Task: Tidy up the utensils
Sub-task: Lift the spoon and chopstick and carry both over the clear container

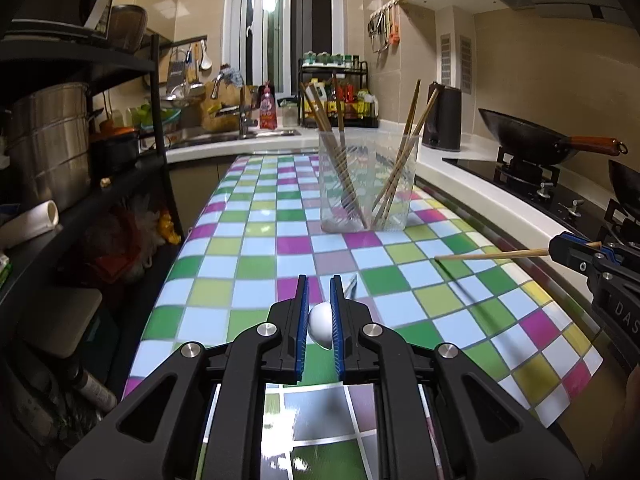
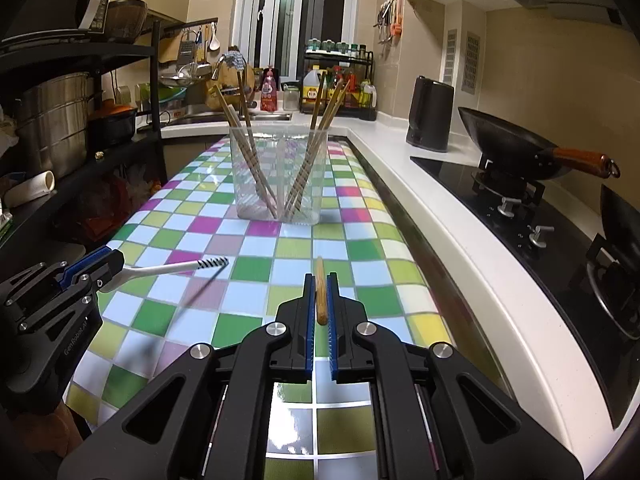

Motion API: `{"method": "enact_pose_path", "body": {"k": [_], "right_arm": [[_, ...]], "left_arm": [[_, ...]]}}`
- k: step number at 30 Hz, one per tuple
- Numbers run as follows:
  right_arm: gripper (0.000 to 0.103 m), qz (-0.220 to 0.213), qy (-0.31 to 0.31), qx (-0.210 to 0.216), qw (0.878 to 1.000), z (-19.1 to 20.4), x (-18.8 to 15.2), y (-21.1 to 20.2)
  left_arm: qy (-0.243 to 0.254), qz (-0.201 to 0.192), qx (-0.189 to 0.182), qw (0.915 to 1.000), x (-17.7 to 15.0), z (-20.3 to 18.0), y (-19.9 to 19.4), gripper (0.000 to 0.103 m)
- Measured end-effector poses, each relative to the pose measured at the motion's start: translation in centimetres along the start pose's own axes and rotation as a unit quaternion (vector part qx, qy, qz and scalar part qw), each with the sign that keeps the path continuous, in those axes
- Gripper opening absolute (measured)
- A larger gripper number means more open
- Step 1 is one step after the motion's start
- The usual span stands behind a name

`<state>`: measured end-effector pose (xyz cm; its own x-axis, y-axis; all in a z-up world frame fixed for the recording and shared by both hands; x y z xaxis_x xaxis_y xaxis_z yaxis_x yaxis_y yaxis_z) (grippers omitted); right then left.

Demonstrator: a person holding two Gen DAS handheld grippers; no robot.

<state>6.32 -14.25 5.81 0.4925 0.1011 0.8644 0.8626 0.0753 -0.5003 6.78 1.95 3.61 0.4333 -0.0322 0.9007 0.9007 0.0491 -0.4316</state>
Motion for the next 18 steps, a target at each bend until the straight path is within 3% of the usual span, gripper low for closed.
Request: {"method": "enact_pose_path", "body": {"k": [11,18], "right_arm": [[0.006,-0.050,0.004,0.007,0.999,-0.7,4.3,-1.9],[0.006,-0.069,0.007,0.023,0.997,-0.5,7.8,-1.5]], "left_arm": [[-0.011,-0.037,-0.015,0.9992,4.3,1.1,-0.3,0.010],[-0.003,-0.026,-0.031,0.9992,7.0,0.9,0.7,0.010]]}}
Point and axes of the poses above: each gripper's, at about its wrist camera, not at the fingertips, and y roughly the way its jaws point, z to its left, x to its top, the point moved 5 cm from there along y, roughly the way its jaws point, and after that the axes turned 3 degrees about y, right-handed, at the moved point
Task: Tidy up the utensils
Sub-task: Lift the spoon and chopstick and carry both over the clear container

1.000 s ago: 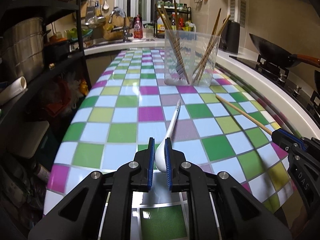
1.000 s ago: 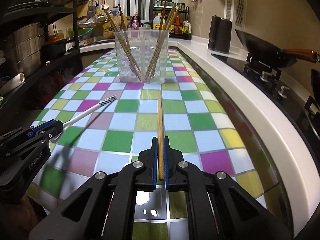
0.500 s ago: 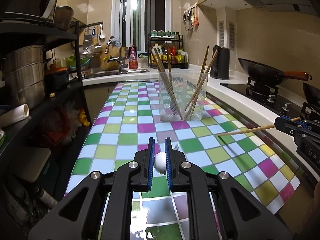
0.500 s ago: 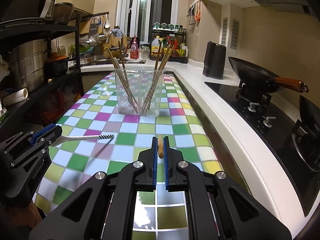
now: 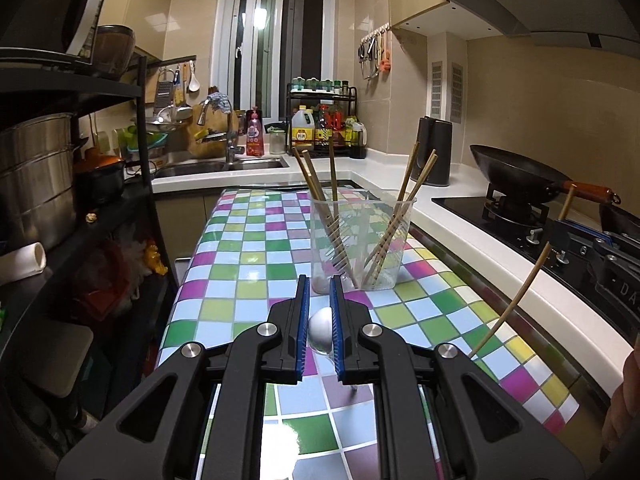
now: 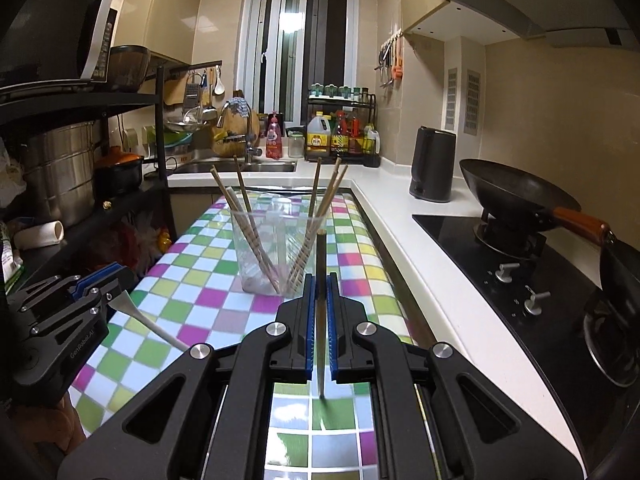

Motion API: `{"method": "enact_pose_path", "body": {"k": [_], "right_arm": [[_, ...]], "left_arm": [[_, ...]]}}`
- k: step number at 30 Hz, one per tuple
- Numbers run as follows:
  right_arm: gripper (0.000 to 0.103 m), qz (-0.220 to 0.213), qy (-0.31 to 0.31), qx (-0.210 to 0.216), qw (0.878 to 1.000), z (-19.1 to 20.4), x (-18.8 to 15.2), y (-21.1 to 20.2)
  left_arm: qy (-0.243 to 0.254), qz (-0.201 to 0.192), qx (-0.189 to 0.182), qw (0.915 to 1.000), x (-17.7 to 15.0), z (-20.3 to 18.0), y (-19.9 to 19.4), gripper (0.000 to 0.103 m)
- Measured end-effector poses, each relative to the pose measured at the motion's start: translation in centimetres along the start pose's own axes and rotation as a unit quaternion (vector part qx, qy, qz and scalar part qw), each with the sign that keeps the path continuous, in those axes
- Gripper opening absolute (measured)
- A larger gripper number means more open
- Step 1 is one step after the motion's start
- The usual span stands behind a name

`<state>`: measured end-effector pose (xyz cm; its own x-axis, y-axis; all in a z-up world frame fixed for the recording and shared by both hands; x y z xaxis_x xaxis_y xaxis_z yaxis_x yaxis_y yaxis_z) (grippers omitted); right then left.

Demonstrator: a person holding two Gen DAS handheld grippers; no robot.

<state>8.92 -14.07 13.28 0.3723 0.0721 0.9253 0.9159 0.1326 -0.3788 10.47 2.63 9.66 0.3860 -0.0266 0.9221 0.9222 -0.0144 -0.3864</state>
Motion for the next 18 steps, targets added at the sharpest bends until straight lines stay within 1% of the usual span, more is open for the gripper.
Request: {"method": "enact_pose_path", "body": {"k": [14,18], "right_arm": [[0.005,-0.002,-0.002,0.041,0.999,0.9,4.0,2.2],[0.005,-0.008,-0.006,0.060,0.998,1.0,6.4,2.6]], "left_arm": [[0.030,0.054,-0.031,0.9976,4.4,-1.8,2.1,0.010],[0.029,0.059,-0.034,0.9973,6.7,-1.1,2.9,0.010]]}}
Point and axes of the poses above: each gripper's, at about its wrist camera, not at the fingertips, and y roughly the way its jaws point, z to its left, x to its top, the point moved 5 cm from there along y, roughly the way its jaws point, and after that the axes turned 3 degrees about y, right-handed, at the moved point
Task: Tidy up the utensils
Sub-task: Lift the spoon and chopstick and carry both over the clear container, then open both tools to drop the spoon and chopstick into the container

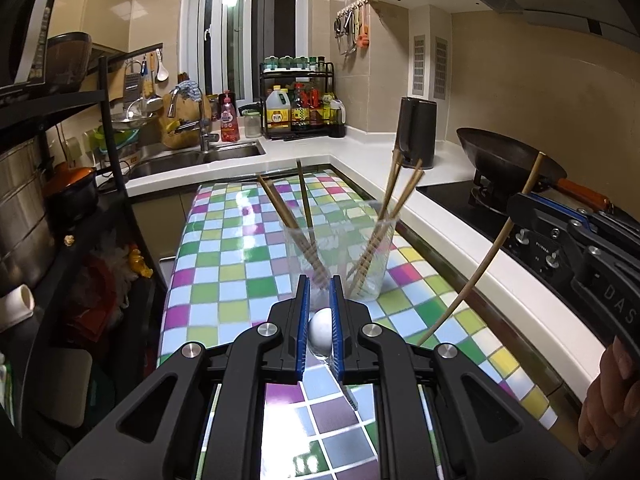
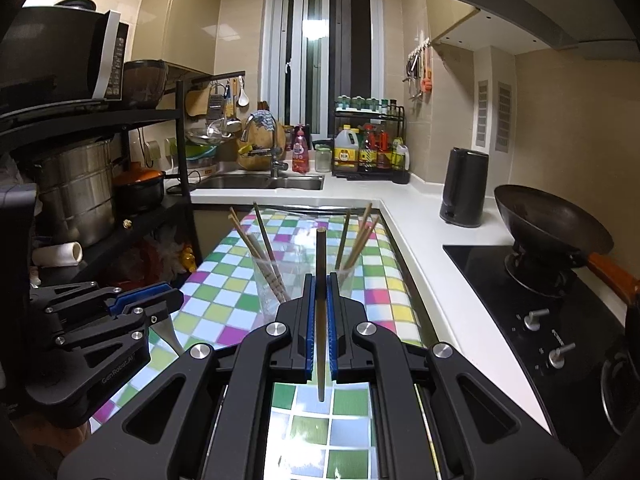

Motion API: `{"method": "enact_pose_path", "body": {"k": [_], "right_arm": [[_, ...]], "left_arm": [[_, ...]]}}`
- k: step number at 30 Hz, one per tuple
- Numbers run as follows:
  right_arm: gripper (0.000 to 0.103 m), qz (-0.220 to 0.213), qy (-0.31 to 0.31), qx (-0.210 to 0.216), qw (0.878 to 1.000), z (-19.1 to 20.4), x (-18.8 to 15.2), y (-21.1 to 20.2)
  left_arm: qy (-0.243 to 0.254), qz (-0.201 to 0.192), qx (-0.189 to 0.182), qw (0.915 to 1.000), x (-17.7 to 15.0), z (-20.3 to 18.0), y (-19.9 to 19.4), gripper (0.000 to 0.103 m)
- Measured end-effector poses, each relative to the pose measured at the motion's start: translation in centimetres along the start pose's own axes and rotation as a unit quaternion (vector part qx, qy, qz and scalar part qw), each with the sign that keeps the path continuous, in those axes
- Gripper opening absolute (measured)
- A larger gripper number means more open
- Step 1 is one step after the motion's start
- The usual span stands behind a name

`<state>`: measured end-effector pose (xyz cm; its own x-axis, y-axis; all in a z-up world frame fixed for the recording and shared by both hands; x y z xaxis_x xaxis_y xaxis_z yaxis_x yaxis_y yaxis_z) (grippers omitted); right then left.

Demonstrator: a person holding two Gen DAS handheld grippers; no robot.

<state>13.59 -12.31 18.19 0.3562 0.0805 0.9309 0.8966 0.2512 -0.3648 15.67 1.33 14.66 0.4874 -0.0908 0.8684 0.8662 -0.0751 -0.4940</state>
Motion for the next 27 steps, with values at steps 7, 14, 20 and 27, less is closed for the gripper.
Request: {"method": "enact_pose_path", "body": {"k": [7,14,20,27], "right_arm": [[0.006,-0.012,-0.004,0.029,1.000,-0.1,6.5,1.4],[0.005,-0.048,-0.028,0.043,0.998,1.1,13.1,2.7],[0.005,-0.043,-0.019,0.040,0.998,0.3,14.6,6.7],[0.005,0.002,-0.008,0.035,0.999,-1.0,10.9,12.5]], "left_arm": [[0.004,-0.017,-0.006,0.9998,7.4,2.0,0.3,0.010],[0.013,-0.058,-0.013,0.9981,15.5,2.3,0.9,0.010],[0.028,-0.058,-0.005,0.9979,18.2,1.8,5.2,0.010],[0.050,0.006,-0.013,0.9986,14.6,1.1,12.3,0.010]]}}
Point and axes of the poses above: each gripper's, at about its wrist camera, not at the fingertips, and y roughly the way its jaws point, z to its left, x to its top, the point moved 5 cm from there along y, roughly the way its jaws point, and after that the axes turned 3 degrees about y, right-handed, at the moved point
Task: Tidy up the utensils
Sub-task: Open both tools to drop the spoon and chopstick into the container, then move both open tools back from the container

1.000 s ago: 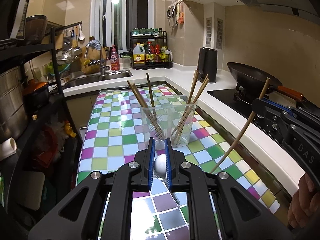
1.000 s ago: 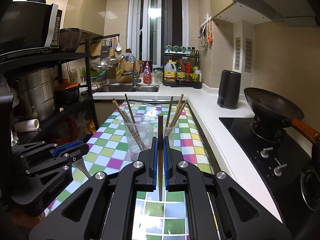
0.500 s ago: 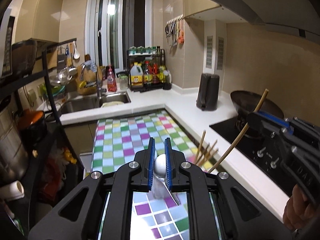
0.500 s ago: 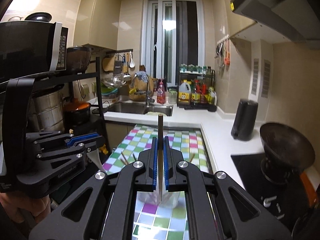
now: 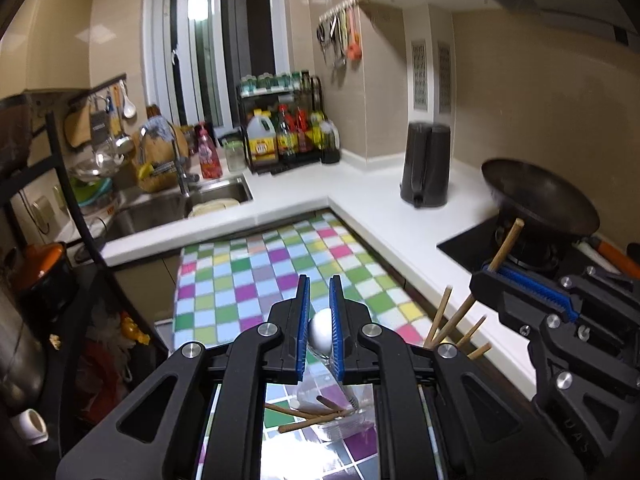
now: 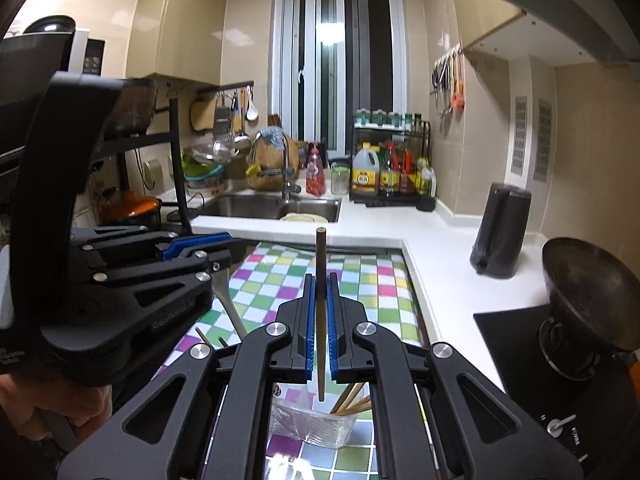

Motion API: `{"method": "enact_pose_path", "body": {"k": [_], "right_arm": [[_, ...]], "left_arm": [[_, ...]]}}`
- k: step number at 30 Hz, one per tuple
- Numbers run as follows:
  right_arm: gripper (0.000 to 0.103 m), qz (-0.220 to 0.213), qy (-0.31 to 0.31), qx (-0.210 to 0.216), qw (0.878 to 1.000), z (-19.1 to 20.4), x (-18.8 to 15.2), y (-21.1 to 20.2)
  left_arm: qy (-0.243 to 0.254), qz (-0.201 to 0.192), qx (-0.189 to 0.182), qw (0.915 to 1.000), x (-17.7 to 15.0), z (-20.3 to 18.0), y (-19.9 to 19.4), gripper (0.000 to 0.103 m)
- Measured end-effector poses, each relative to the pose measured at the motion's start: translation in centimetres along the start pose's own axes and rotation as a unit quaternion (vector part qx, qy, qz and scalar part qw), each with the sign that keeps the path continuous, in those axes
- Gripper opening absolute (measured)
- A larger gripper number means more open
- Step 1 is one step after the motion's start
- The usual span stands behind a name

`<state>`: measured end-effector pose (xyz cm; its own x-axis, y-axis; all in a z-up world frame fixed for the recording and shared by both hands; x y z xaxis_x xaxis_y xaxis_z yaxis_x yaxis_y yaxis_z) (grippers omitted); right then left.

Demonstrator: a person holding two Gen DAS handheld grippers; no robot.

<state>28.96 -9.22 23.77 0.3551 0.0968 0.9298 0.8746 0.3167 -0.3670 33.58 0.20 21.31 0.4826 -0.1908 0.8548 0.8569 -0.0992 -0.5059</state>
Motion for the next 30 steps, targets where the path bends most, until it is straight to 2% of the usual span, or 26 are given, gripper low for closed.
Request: {"method": "enact_pose_path", "body": {"k": [7,13,15,17,18,20,24,27,29,30], "right_arm": [[0.005,0.037,0.009,0.004,0.999,-0.9,-2.9,3.1],[0.005,0.061,0.007,0.005,0.998,-1.1,-4.5,4.8],[0.006,0.068,0.007,0.001,0.998,-1.2,-4.9,5.1],[0.009,0.069,0.008,-0.002,0.998,-1.3,-5.0,5.1],[0.011,0.069,0.008,-0.001,0.998,-1.4,-4.9,4.9],[0.028,0.063,0.010,-0.006,0.998,-1.5,-4.6,4.4],[0.031,0.043,0.011,-0.006,0.999,-1.2,-3.7,2.5],[0.043,0.023,0.008,-0.010,1.000,-0.7,-3.2,0.6],[0.067,0.001,0.011,-0.016,1.000,-0.5,-2.8,-1.2],[0.074,-0.011,0.016,-0.022,1.000,-0.5,-2.9,-2.2]], "left_arm": [[0.009,0.046,-0.018,0.9987,-3.7,-0.8,4.0,0.010],[0.003,0.069,-0.025,0.9973,-5.1,-1.0,5.7,0.010],[-0.002,0.065,-0.027,0.9975,-5.0,-1.1,5.6,0.014],[-0.010,0.056,-0.026,0.9981,-4.8,-1.0,4.9,0.032],[-0.015,0.049,-0.024,0.9984,-4.7,-0.9,4.4,0.034],[-0.027,0.037,-0.021,0.9987,-4.4,-0.6,3.3,0.034],[-0.046,0.003,-0.008,0.9989,-4.2,0.2,0.1,0.039],[-0.054,-0.029,0.010,0.9981,-4.6,0.9,-3.5,0.052],[-0.062,-0.043,0.016,0.9970,-5.1,1.3,-5.4,0.062],[-0.065,-0.049,0.021,0.9964,-5.7,1.5,-6.7,0.064]]}}
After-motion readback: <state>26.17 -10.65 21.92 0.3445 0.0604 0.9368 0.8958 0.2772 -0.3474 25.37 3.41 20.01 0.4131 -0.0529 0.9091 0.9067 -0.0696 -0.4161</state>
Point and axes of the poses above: each gripper's, at about its wrist camera, not at the fingertips, and y roughly the way its jaws point, z to its left, x to its top, the point moved 5 cm from there along y, roughly the way its jaws point, and after that the axes turned 3 degrees about y, right-handed, at the moved point
